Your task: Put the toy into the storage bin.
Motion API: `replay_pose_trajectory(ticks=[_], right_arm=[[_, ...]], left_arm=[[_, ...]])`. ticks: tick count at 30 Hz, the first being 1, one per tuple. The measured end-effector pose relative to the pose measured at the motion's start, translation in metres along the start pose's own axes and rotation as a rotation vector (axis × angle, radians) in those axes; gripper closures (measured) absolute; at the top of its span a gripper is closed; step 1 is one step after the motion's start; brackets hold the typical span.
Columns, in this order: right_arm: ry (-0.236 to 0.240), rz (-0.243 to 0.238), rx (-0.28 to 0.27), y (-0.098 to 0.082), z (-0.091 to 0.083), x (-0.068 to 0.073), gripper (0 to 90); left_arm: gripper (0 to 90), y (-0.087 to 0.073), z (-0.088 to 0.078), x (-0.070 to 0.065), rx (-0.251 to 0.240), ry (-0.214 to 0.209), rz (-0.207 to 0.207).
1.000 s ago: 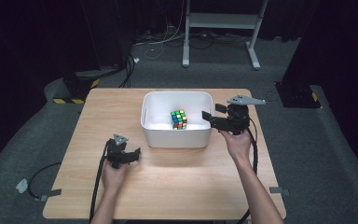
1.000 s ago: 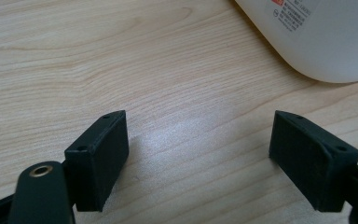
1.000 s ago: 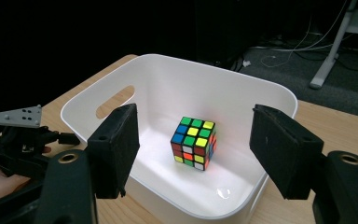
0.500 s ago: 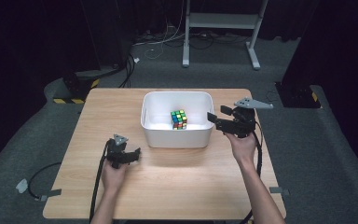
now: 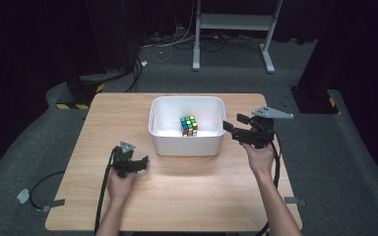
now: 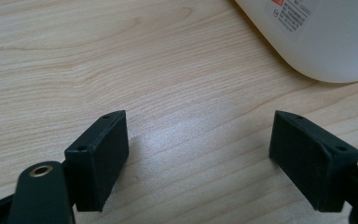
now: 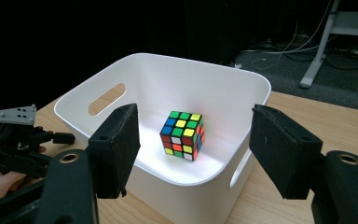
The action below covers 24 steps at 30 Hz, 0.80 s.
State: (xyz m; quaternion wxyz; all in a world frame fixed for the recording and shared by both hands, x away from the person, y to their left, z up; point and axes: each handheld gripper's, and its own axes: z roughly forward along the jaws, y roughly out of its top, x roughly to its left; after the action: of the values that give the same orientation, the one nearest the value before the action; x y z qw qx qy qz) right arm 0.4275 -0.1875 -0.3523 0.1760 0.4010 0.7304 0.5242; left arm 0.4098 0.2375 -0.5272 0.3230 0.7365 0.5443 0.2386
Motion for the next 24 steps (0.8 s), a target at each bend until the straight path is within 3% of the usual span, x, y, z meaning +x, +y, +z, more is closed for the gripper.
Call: replay_pose_trajectory(ticks=[24], right_arm=[[-0.003, 0.004, -0.010, -0.013, -0.010, 0.000, 33.1]], left_arm=[[19.8, 0.000, 0.000, 0.000, 0.000, 0.000, 0.000]])
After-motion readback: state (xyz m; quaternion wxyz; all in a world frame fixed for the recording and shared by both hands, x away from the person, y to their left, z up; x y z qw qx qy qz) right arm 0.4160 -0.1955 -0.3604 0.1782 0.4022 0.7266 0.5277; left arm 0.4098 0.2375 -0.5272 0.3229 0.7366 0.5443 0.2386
